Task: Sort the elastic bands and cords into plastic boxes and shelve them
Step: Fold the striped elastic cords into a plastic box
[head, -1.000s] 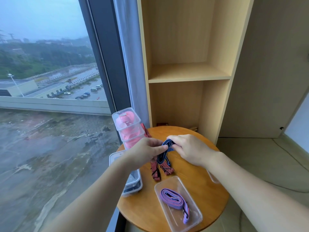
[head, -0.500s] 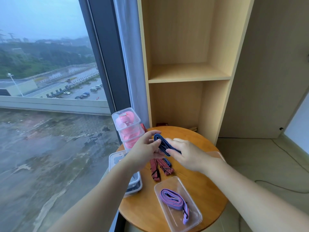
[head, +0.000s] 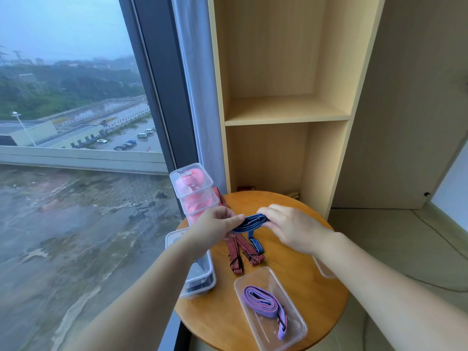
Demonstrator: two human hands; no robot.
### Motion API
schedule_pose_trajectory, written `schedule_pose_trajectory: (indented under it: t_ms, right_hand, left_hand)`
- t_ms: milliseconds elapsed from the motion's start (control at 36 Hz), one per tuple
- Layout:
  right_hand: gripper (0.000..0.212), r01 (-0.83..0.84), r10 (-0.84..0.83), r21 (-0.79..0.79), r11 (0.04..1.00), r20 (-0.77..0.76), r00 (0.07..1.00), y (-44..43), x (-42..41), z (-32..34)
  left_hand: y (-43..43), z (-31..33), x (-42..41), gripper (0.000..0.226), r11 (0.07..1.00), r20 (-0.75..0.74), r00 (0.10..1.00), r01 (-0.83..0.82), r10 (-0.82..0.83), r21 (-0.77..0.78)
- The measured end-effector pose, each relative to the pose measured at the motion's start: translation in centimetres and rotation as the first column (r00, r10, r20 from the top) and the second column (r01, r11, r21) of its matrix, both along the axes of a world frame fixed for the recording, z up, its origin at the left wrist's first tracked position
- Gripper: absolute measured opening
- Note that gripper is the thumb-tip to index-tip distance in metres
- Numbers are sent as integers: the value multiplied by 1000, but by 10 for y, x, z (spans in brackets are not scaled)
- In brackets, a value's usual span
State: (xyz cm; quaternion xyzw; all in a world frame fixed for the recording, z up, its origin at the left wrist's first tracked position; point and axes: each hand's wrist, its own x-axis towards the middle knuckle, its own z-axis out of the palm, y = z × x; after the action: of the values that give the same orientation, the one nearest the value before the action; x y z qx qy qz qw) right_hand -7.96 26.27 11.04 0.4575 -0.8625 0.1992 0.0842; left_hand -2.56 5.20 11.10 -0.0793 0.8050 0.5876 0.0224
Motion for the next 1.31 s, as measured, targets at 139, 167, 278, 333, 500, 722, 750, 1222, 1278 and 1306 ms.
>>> schedule_pose_trajectory:
  t_ms: [139, 167, 278, 333, 500, 722, 750, 1222, 1278, 1306]
  right_hand:
    - [24, 6, -6, 14, 1000, -17, 1000, -2, -2, 5]
    - [24, -2, 3, 31, 1000, -24, 1000, -3, -2, 6]
    - [24, -28, 34, 116, 993, -50, 998, -7, 1, 10]
    - [23, -31, 40, 132, 991, -62, 997, -8, 1, 12]
    - [24, 7, -7, -7, 1000, 2, 1000, -8, 3, 11]
    - [51, 87, -66, -104, 991, 187, 980, -19, 6, -4]
    - [59, 85, -65, -88, 992, 213, 975, -20, 6, -6]
    - [62, -18, 28, -76, 997, 133, 991, -15, 1, -14]
    - [48, -29, 38, -67, 997, 129, 991, -14, 1, -12]
    - [40, -27, 35, -69, 997, 119, 992, -14, 0, -11]
  left_hand:
    - [0, 5, 2, 14, 987, 129, 985, 126, -113, -100]
    - [1, 7, 3, 17, 982, 161, 977, 160, -142, -103]
    - [1, 10, 3, 29, 979, 152, 977, 168, -149, -118]
    - [1, 8, 1, 30, 982, 131, 980, 163, -149, -101]
    - [5, 2, 0, 22, 987, 85, 984, 159, -158, -6]
    - [20, -5, 2, 23, 990, 11, 998, 55, -57, 126]
    - [21, -5, 2, 23, 990, 11, 999, 41, -42, 138]
    - [15, -1, -5, 23, 949, -28, 999, -27, 38, 315]
    - [12, 0, -5, 26, 961, -16, 997, -73, 80, 268]
    - [11, 0, -6, 25, 961, -9, 995, -91, 97, 262]
